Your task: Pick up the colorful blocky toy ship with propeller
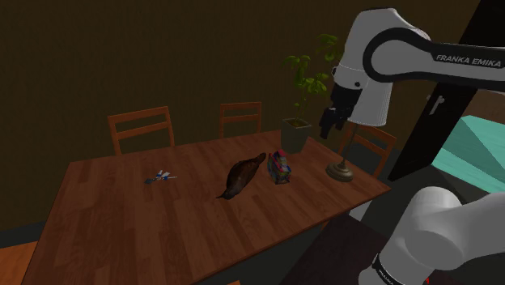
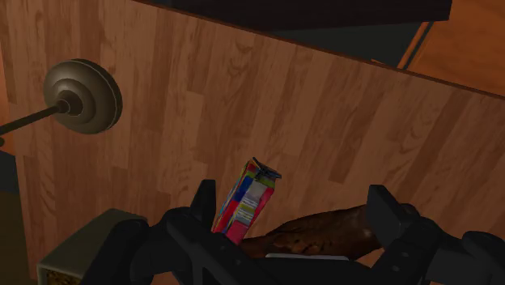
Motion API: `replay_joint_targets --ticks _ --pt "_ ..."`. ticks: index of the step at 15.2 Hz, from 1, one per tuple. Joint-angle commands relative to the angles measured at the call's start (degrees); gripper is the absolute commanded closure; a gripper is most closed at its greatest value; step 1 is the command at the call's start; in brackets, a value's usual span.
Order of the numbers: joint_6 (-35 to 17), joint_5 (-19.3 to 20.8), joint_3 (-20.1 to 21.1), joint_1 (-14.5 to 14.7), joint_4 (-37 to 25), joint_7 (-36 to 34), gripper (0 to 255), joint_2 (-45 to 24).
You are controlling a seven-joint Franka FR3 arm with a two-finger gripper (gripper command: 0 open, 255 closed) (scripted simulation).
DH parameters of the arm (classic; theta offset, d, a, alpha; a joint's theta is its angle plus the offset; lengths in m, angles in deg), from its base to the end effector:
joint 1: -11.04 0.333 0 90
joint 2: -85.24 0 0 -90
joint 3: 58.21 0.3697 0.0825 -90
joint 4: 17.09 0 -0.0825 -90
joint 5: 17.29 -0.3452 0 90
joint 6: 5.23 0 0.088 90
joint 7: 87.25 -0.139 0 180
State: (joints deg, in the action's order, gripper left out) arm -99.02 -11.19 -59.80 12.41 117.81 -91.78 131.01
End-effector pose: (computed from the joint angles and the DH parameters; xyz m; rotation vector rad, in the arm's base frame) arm 0.2357 -0.0185 0.6067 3.0537 -0.1109 0.1294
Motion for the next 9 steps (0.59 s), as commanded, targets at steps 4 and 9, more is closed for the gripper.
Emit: replay_joint_targets --ticks 4,9 --pt "-5.18 -0.04 -0.47 -0.79 1.28 -1.79 0 -4.65" --pt "-13.47 -0.18 -1.36 -2.00 1.93 -4.59 0 -13.55"
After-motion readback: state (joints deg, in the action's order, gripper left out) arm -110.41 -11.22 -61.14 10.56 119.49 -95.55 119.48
